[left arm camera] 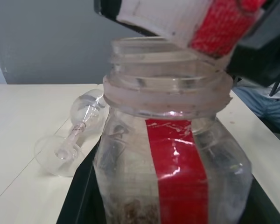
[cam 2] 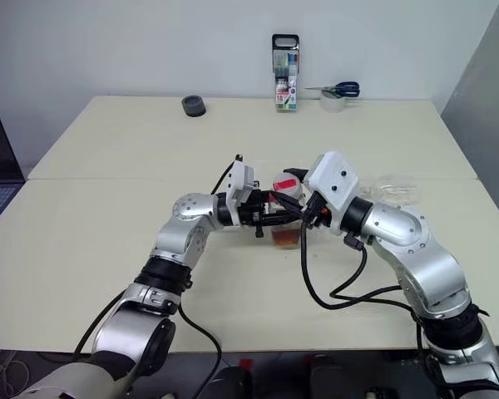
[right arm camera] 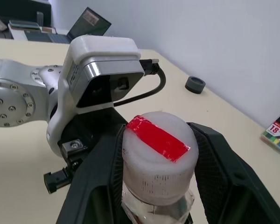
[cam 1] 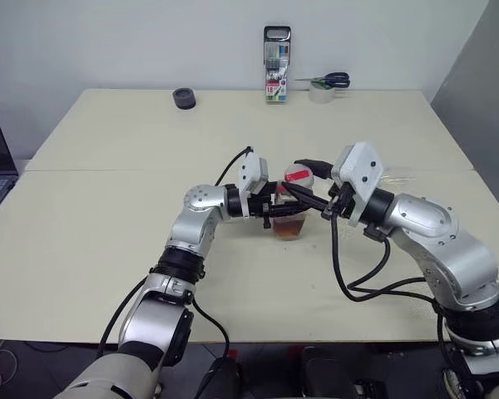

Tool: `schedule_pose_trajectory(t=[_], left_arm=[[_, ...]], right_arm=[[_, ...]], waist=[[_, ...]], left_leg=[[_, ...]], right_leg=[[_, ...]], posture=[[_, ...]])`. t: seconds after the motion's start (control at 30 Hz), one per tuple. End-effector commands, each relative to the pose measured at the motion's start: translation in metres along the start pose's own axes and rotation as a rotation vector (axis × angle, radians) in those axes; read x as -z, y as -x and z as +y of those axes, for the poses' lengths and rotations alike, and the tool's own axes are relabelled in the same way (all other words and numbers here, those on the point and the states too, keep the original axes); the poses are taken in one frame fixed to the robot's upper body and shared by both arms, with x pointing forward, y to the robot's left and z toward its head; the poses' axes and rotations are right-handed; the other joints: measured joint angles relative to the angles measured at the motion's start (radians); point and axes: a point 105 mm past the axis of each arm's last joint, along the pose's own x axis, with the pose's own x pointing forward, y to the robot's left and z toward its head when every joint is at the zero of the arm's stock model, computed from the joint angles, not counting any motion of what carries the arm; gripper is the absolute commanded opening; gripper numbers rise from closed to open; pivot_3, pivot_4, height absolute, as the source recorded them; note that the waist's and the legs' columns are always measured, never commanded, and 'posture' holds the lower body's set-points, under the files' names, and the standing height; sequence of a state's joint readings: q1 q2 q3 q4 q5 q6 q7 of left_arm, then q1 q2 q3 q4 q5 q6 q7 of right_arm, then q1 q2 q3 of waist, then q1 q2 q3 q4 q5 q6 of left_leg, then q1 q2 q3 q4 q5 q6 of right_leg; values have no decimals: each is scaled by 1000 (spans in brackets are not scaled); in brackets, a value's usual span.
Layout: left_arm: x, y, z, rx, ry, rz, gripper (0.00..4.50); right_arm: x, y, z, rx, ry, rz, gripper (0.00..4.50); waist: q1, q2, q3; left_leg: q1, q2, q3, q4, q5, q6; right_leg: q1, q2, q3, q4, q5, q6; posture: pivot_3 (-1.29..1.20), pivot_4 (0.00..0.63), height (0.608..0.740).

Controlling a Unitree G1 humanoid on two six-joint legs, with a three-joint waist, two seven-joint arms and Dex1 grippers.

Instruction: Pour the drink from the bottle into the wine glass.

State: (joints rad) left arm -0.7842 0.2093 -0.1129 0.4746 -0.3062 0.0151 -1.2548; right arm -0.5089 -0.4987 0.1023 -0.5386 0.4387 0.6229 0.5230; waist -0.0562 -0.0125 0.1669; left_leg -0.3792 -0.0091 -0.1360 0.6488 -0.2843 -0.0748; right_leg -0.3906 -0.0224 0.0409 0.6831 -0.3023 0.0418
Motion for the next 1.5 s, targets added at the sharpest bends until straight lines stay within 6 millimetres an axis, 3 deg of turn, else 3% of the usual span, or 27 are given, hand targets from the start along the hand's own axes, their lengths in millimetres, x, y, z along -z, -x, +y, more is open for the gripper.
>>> schedule_pose_trajectory(t=[0.03, 0.13, 0.2, 0.3, 0.37, 0.43, 0.63, 0.73, 0.83, 1.0, 1.2, 1.33, 1.4, 1.5], left_arm=[[-14, 0, 0, 2, -46, -40, 1667], [-13, 7, 5, -32, -44, -33, 1667], [-13, 12, 8, -58, -41, -29, 1667], [-14, 20, 12, -93, -41, -24, 1664], [-16, 26, 16, -122, -43, -21, 1663], [-18, 32, 20, -144, -46, -16, 1663], [-22, 45, 26, -192, -56, 1, 1663], [-26, 52, 32, -233, -58, 3, 1663], [-29, 63, 42, -304, -70, 9, 1663], [-32, 84, 59, -448, -91, 27, 1663], [-37, 127, 87, -736, -143, 61, 1663], [-39, 156, 97, -904, -142, 74, 1663], [-39, 172, 100, -980, -148, 92, 1663], [-40, 197, 103, -1107, -172, 121, 1663]], right_arm=[[-25, 19, -13, 63, -236, -155, 1741], [-22, 40, -21, 133, -369, -188, 1741], [-6, 53, -26, 211, -368, -132, 1741], [35, 74, -33, 366, -350, 16, 1741], [83, 94, -38, 515, -324, 221, 1741], [117, 109, -32, 571, -309, 362, 2447], [156, 115, -9, 572, -382, 468, 4398], [163, 118, 0, 516, -410, 518, 4500], [171, 133, 3, 493, -427, 609, 4500], [169, 153, -12, 507, -299, 688, 4500], [127, 137, -34, 385, -11, 609, 4500], [94, 105, -26, 255, -55, 428, 4500], [71, 79, -11, 146, -127, 296, 4500], [53, 40, 7, 20, -192, 189, 4500]], waist=[[2, 0, 0], [6, 0, 0], [7, 0, 0], [6, 0, 0], [6, 0, 0], [6, 0, 0], [-3, 0, 0], [-1, 0, 0], [1, 0, 0], [15, 0, 0], [23, -1, 0], [18, -1, 0], [12, -1, 0], [6, -1, 0]], left_leg=[[0, 0, 0, 0, 0, -1], [0, 0, 0, 0, 1, -2], [0, 0, 0, 0, 1, -2], [0, -1, 1, -1, -1, 1], [0, -1, 0, -1, -1, 1], [0, -1, 1, 0, -1, 1], [3, 1, 3, -1, -1, 1], [4, 1, 2, -1, -1, 1], [5, 0, 2, -1, -1, 1], [4, 0, 1, -1, -1, 1], [4, -1, 2, 0, -1, 1], [4, 1, 2, -1, -1, 1], [5, 1, 1, -1, -1, 1], [5, 1, 1, -1, -1, 1]], right_leg=[[0, 0, 0, 0, 0, 0], [0, -1, 0, 0, 0, 0], [1, -2, 0, -1, 0, 0], [1, -1, 0, -1, 0, 0], [1, -1, 0, 0, 0, 0], [1, 0, 1, 0, 0, 0], [1, 1, 3, 3, 0, 0], [1, 1, 2, 3, 0, 0], [2, 1, 2, 2, 0, 0], [4, 1, 1, 0, 0, 0], [4, 0, 1, 0, 0, 0], [3, 1, 1, 0, 0, 0], [3, 1, 1, 0, 0, 0], [3, 1, 1, 0, 0, 0]], posture=[[0, 150, 740], [0, 150, 740], [0, 150, 740], [0, 150, 740], [0, 150, 740], [0, 150, 740], [0, 150, 740], [0, 150, 740], [0, 150, 740], [0, 150, 740], [0, 150, 740], [0, 150, 740], [0, 150, 740], [0, 150, 740]])
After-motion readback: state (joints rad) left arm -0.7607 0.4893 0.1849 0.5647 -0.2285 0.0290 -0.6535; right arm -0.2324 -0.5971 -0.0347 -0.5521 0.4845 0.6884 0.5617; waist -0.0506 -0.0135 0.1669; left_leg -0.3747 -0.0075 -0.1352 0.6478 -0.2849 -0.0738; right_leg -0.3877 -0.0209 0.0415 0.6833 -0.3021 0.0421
